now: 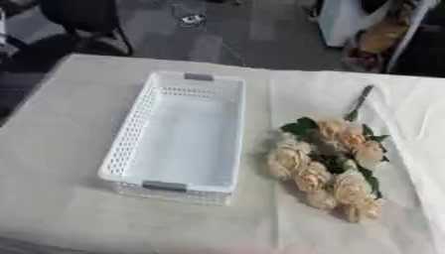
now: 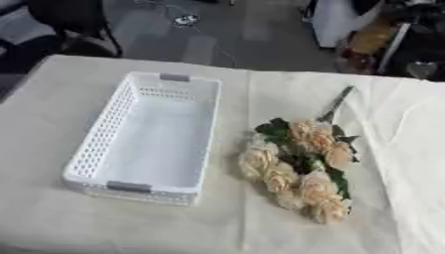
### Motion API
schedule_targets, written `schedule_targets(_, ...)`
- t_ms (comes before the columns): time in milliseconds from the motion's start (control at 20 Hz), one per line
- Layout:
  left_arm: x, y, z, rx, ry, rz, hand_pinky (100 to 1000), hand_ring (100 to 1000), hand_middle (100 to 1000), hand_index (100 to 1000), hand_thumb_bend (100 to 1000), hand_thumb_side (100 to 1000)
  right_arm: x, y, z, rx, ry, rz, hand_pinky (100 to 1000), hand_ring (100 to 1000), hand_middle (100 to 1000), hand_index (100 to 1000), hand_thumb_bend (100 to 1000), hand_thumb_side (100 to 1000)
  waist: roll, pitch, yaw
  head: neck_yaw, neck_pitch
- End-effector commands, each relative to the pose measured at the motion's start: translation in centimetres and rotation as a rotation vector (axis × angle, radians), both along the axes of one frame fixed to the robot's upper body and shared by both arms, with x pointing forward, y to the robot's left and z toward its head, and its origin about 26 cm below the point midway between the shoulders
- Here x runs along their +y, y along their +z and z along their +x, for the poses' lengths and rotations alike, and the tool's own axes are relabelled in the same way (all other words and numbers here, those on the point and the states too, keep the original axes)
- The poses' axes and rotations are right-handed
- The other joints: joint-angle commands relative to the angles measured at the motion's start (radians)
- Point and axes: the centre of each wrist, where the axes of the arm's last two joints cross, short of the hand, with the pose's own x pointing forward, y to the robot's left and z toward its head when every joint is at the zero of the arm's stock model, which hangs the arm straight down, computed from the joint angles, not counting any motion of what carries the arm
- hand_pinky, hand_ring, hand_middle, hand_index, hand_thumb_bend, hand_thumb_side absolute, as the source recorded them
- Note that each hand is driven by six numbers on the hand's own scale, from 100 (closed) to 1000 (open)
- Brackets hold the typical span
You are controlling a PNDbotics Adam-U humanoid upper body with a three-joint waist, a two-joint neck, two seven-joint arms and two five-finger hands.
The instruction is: Pick up objects on the table and place them in the box.
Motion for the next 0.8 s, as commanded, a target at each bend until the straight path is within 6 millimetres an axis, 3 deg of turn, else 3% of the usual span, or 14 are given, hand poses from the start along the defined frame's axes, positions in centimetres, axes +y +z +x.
schedule_targets(50,-0.1,1.0,-0.2,-0.030,-0.014,0.022,571,714,746,798,100,789,0.1,0.7,0.5,-0.016,0.009,-0.059,885,945,919,938,153,169,0.001,-0.005,0.003,-0.023,-0.002)
schedule_targets(350,-0.2,1.0,-0.2,-0.026,-0.021,0.024,571,714,745,797,100,788,1.2,-0.5,1.7,-0.011,0.043,-0.083,882,939,915,933,112,180,0.003,-0.003,0.007,-0.044,-0.002)
schedule_targets(800,-0.3,1.0,-0.1,-0.023,-0.029,0.027,571,715,745,797,100,786,2.6,-1.2,2.6,0.004,0.087,-0.155,899,948,935,941,169,225,0.004,0.000,0.011,-0.058,-0.002)
